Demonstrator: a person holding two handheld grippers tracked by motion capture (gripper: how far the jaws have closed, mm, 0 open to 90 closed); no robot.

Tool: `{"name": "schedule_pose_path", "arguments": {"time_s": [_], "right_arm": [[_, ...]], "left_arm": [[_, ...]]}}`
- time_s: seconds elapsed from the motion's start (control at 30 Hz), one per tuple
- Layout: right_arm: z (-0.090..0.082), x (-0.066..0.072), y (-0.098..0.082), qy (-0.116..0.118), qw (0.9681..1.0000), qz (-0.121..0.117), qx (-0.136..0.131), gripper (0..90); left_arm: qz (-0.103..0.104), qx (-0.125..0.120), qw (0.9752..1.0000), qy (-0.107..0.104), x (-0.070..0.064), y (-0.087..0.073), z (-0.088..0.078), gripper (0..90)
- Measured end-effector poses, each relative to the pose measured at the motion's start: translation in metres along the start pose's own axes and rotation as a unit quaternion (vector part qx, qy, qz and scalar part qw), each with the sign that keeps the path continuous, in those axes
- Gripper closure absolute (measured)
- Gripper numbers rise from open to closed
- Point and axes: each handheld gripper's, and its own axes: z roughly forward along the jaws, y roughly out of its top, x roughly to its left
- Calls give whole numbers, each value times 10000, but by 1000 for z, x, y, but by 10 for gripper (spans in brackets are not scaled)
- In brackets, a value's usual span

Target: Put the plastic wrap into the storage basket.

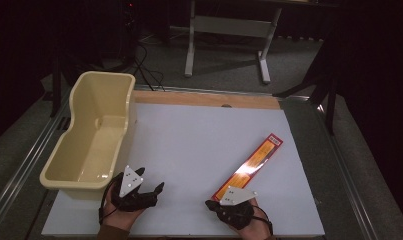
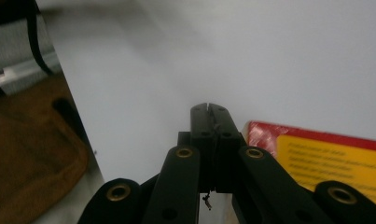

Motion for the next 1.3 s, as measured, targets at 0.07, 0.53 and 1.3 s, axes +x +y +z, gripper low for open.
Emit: {"name": "schedule_pose_path", "arguments": {"time_s": [0.07, 0.53, 1.3], "right_arm": [[4, 1, -2, -111, 9996, -94, 227, 900], [-3, -14, -6, -632, 9960, -135, 622, 900], [-4, -65, 5, -996, 9917, 766, 276, 896]], "left_arm": [[1, 1, 10000, 0, 0, 0, 0, 210], [-16, 1, 10000, 0, 0, -1, -1, 210], [-16, 64, 10000, -14, -2, -1, 4, 210]]}}
